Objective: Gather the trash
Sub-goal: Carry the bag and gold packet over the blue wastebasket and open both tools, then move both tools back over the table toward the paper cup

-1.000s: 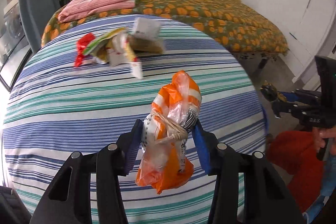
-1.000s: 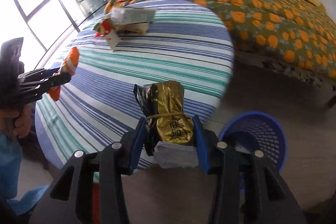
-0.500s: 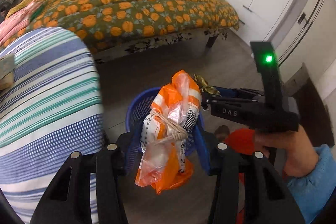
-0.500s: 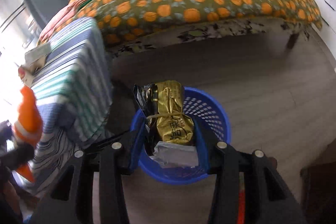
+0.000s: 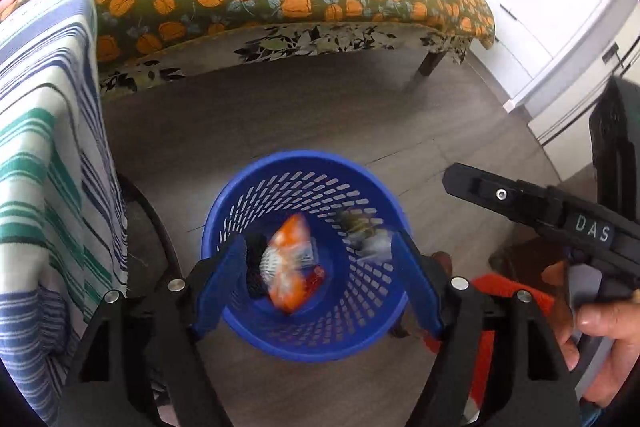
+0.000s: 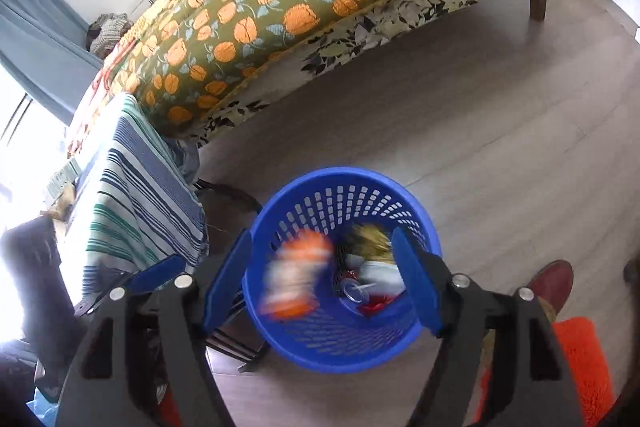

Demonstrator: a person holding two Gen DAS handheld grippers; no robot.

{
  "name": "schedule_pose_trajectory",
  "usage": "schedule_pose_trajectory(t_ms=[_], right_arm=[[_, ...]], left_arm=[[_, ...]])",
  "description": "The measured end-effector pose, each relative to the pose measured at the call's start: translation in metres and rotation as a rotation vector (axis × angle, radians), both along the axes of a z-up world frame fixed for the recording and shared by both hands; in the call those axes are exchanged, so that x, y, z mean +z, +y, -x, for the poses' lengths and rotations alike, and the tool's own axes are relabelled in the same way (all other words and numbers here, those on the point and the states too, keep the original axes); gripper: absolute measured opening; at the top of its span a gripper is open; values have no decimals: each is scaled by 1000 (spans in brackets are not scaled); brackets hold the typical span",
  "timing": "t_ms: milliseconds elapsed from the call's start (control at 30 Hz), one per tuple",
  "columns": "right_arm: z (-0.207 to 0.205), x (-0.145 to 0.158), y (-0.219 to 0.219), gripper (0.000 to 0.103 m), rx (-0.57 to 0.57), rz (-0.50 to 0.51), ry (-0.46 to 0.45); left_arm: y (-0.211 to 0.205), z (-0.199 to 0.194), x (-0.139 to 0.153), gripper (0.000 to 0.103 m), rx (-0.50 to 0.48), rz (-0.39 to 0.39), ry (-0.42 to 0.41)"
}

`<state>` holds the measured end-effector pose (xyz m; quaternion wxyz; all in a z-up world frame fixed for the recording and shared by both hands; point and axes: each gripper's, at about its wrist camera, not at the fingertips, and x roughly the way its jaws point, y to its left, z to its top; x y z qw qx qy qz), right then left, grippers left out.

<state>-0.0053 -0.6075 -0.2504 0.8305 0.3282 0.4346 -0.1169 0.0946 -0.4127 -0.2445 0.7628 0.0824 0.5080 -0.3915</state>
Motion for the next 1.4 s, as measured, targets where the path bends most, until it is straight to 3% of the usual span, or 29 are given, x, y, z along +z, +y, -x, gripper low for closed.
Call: schedule_pose_trajectory(t_ms=[100,200,300,400,533,767,900,1067,1167,1400], right_arm=[[4,7,3,76,-12,32,-13],[4,13,11,87,-28,83,-2],[3,22,29,87,-28,175,-2],[-1,32,57,87,14,291,-15],[-9,48,112,87,87,434,-46],[-46,79,259,87,385,440,-158],[-82,83,332,87,555,460,-158],[-130,70,381,87,645,524,-98],[-145,65,382,89,640,502,-95],[-148,63,382,92,613,475,-86]], left_arm=[[15,13,25,87,-7,48,-49],[40,32,58,94,-44,113,-106],[84,45,82,97,-71,149,-170],[140,43,93,97,-10,120,-219],[222,28,97,98,141,33,-287],[354,-7,85,98,409,-108,-292],[400,-19,83,98,495,-131,-284],[421,-35,90,98,530,-127,-288],[421,-48,101,98,524,-115,-305],[380,-102,126,94,492,-83,-366]])
